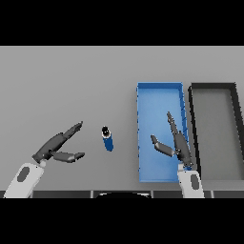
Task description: Pick up the blue pipe and place it into the blue bin.
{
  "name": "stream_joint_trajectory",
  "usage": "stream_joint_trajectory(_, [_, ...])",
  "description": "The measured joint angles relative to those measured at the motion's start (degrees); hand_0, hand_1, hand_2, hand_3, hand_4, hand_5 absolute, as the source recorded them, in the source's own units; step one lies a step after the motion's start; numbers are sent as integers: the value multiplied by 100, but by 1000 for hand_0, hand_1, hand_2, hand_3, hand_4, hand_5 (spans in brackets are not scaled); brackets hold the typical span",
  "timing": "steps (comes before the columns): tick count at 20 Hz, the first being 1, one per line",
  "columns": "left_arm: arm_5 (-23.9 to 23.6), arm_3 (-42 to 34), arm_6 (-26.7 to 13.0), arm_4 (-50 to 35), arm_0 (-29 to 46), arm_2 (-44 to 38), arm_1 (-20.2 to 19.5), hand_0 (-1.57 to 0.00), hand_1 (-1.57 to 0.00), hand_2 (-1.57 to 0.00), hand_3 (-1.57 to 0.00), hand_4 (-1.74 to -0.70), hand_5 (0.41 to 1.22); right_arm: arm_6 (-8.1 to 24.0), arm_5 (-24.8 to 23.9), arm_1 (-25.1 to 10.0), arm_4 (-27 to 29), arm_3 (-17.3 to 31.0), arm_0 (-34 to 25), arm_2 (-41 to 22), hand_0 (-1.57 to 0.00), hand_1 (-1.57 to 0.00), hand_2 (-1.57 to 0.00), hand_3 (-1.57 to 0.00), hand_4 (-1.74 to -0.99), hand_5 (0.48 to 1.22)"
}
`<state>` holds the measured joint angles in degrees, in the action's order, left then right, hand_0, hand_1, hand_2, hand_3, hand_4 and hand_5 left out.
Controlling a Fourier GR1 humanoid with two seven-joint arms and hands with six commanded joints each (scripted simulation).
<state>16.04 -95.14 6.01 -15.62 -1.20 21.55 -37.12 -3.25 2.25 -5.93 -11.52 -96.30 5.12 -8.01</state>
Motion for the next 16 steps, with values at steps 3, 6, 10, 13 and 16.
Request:
stream_joint_trajectory(3, [-173, -75, -84, 443, 3, 322, 258, 1, 1, 1, 1, -1181, 469, -33, 19, -6, 46, -154, 106, -1, 1, 1, 1, 1, -1221, 618])
stream_joint_trajectory(6, [-300, 68, 20, 724, -80, 510, 563, 1, 1, 1, 1, -1189, 463, 109, 17, 23, 61, -252, 102, -20, 1, 1, 1, 1, -1228, 621])
stream_joint_trajectory(10, [-303, 505, -233, 809, -393, 707, 1078, 1, 1, 1, 1, -1195, 467, 152, -41, 12, 27, -334, 194, 4, 1, 1, 1, 1, -1229, 621])
stream_joint_trajectory(13, [-288, 933, -304, 803, -666, 747, 1450, 1, 1, 1, 1, -1186, 469, 121, -36, 52, 41, -300, 220, -7, 1, 1, 1, 1, -1212, 610])
stream_joint_trajectory(16, [-269, 1265, -216, 1004, -899, 870, 1686, 1, 1, 1, 1, -1136, 459, 152, -56, 90, 29, -338, 210, -31, 1, 1, 1, 1, -1204, 607])
